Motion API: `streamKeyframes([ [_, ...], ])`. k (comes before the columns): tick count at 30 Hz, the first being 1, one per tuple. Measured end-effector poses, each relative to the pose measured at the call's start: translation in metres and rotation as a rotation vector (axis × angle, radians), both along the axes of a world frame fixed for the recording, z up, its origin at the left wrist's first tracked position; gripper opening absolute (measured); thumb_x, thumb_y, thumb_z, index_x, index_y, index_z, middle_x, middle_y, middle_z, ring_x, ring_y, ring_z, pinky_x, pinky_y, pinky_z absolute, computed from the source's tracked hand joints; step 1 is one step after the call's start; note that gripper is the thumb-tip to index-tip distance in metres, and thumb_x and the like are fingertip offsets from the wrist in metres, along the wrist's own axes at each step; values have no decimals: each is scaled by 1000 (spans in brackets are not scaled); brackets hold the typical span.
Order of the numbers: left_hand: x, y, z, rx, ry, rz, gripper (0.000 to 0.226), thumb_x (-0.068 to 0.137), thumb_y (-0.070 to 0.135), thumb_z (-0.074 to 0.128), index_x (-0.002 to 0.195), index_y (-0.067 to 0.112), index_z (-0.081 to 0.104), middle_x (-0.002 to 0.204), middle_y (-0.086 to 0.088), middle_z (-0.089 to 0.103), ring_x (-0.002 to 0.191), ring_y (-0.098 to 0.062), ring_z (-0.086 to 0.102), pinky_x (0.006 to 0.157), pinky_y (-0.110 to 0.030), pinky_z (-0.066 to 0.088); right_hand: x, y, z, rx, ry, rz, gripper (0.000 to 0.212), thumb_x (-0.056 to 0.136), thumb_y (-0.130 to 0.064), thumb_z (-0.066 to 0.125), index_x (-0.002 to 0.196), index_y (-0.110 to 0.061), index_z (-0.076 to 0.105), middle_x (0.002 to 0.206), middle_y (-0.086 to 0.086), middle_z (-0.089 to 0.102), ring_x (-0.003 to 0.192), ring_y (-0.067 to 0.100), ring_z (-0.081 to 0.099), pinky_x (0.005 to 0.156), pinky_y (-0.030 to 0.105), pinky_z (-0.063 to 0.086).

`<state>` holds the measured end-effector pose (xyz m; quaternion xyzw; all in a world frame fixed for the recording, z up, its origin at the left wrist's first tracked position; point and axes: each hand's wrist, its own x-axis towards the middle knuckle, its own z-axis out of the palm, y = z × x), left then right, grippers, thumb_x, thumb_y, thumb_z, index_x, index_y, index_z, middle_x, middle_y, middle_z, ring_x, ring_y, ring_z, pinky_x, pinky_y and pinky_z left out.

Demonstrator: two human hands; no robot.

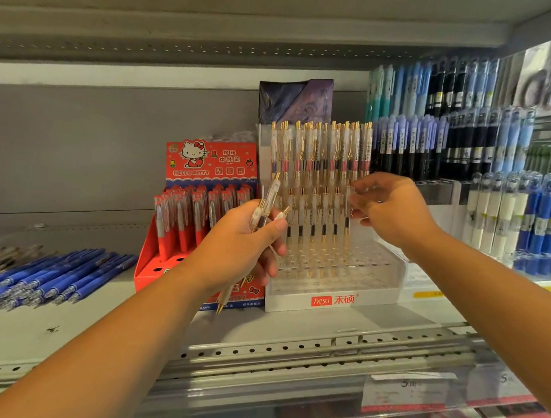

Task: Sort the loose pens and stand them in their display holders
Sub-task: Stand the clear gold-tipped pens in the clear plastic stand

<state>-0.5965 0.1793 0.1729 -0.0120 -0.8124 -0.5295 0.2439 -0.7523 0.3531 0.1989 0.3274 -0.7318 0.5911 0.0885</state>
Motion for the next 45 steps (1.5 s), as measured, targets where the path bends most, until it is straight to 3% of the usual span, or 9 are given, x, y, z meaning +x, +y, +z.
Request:
streamKeyframes([
  [4,0,0,1,67,7,-52,17,102,21,50,110,6,51,76,-10,70,60,-28,66,48,-35,56,0,2,2,35,-16,-2,19,93,7,58,111,5,61,97,15,63,68,12,60,44,8,45],
  [9,0,0,1,101,24,-63,15,103,24,48,112,12,52,78,-12,72,69,-32,71,52,-36,58,-5,5,-4,102,-53,-15,18,93,3,59,109,-4,63,92,7,67,69,12,64,46,12,49],
  [12,0,0,0,107,22,-74,14,103,24,48,112,14,53,79,-13,72,70,-32,72,53,-34,58,-8,2,-7,120,47,-81,18,93,1,60,108,-8,64,96,4,67,75,7,62,49,7,46],
  [17,-1,0,0,119,42,-95,14,104,24,46,109,12,53,80,-14,73,69,-32,72,55,-34,58,-5,-4,-15,189,155,-162,27,91,-12,63,117,-12,57,89,-5,63,76,5,58,59,14,44],
  [21,-1,0,1,110,69,-99,17,104,24,45,112,13,54,81,-15,73,70,-31,73,56,-33,59,6,-2,-10,98,295,-244,28,89,-15,65,114,-19,54,100,-1,61,85,8,56,69,20,45],
  [25,-1,0,1,110,80,-116,19,103,27,45,115,16,55,83,-16,74,71,-31,73,58,-33,60,35,-9,-4,72,443,-53,18,89,-15,65,103,-24,59,95,-11,60,84,2,56,68,11,46],
  [31,1,0,1,111,86,-158,36,96,34,48,117,7,59,82,-16,73,69,-32,72,57,-33,59,67,-30,-4,34,267,333,24,89,-10,69,112,-15,69,101,-2,70,91,7,65,80,16,53],
  [39,3,1,3,127,95,-180,33,98,31,44,115,8,60,84,-18,72,68,-32,71,58,-34,60,61,-36,-9,-46,17,433,16,89,-12,69,104,-16,73,98,-3,74,88,3,67,71,16,50],
  [45,3,2,2,175,50,-209,37,93,37,48,111,7,61,86,-22,72,73,-35,72,59,-39,61,53,-28,-12,-138,-100,451,12,92,-17,65,103,-16,68,100,-1,73,95,11,69,79,24,56],
])
